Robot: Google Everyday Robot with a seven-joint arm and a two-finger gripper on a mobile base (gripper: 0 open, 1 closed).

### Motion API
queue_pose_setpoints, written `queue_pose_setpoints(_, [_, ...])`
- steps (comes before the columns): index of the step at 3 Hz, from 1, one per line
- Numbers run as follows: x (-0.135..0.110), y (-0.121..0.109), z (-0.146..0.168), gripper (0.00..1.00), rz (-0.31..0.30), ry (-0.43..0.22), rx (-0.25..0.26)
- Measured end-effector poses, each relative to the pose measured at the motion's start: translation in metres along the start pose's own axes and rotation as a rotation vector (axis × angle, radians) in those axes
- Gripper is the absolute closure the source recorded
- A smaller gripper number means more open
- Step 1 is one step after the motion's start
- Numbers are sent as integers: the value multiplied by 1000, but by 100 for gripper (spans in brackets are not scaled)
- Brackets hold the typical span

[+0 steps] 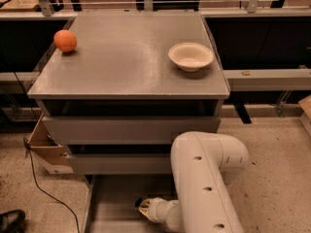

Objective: Pick rxbar blueberry from bottom drawer and place on counter

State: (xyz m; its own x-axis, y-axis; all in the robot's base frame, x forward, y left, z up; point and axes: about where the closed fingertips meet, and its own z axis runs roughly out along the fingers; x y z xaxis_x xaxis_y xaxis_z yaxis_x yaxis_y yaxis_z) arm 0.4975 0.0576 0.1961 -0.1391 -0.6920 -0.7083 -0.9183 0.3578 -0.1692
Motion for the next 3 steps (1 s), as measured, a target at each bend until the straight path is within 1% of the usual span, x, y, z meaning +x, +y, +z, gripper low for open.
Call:
queue_pose_setpoints(1, [-10,0,-37,100,6,24,-17])
queue_pose_setpoints(2, [-13,-1,-78,100,26,56,-27])
queue_pose_setpoints(3, [-20,-9,-132,100,50,73,-17])
